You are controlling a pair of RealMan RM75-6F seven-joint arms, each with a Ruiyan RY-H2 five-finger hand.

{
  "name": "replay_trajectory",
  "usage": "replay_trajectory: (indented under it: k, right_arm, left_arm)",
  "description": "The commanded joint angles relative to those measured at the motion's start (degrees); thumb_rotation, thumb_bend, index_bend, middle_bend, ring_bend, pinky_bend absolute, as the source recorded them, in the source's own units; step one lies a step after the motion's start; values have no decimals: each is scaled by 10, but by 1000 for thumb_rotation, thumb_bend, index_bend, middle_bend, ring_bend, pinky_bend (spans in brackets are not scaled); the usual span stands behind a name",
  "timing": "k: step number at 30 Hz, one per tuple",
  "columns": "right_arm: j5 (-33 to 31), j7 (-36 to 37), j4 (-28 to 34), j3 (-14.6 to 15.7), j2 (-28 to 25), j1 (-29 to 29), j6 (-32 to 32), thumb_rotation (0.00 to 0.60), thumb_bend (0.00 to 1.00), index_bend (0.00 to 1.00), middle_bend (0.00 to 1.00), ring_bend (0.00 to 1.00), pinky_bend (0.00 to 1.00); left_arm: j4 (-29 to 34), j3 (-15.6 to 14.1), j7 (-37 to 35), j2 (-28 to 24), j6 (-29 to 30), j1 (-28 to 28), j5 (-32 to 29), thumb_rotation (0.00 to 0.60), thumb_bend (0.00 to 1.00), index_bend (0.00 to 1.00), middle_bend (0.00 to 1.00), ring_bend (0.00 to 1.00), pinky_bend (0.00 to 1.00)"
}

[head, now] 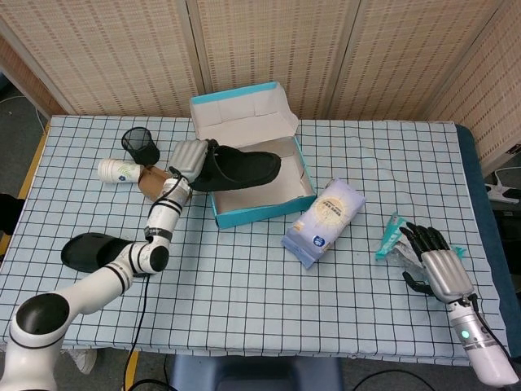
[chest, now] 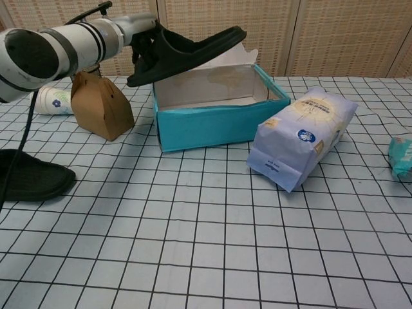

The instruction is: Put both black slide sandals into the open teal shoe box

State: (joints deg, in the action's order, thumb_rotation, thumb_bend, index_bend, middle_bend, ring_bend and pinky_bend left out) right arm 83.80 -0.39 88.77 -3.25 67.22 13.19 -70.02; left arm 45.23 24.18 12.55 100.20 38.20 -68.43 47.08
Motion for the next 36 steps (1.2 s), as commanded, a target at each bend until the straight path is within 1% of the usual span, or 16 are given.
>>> replay_trajectory:
  k: [1,5,10,13,19,23,26,30,33,35,36]
  right_arm:
    - [-11,-5,-1,5,1,3,14,600,249,0,0,0,0]
    - [-17,3,-7,7,3,2,15,600,250,0,0,0,0]
    - [-17,14,-13,12,2,-2,15,600,250,0,0,0,0]
    - [-19,20,-17,13,1,-4,14,600,249,0,0,0,0]
    - [-11,24,-16,16,2,-1,15,600,250,0,0,0,0]
    - [-1,17,-7,18,-1,2,9,600,249,0,0,0,0]
    - [7,10,3,19,-6,2,2,600,250,0,0,0,0]
    - [10,2,13,18,-11,3,-2,600,250,0,0,0,0]
    - [14,2,18,18,-12,9,4,600,249,0,0,0,0]
    - [18,3,20,19,-13,13,9,600,250,0,0,0,0]
    - [21,3,21,19,-14,16,10,600,250,0,0,0,0]
  left_arm:
    - [-24,4,-41,29,9,-23,37,600,554,616,712,598,632]
    - [-39,2,-81,46,24,-26,69,600,553,616,712,598,628]
    - [-80,2,-124,71,15,-32,87,600,517,610,707,595,621]
    - [-96,1,-144,81,6,-34,95,600,513,608,704,593,618]
    - [-122,-9,-135,94,-9,-28,99,600,509,605,702,592,617]
    - [-139,-17,-90,100,-25,-18,83,600,497,599,701,592,614]
    - [-131,-16,-44,94,-30,-8,58,600,492,583,699,592,618]
    - [-83,-15,22,76,6,12,31,600,490,577,699,592,623]
    - [-49,-27,105,62,46,26,13,600,492,578,699,592,625]
    - [-22,-28,165,51,59,37,-18,600,494,578,699,592,628]
    - [-1,-26,193,41,61,43,-42,600,496,579,699,592,629]
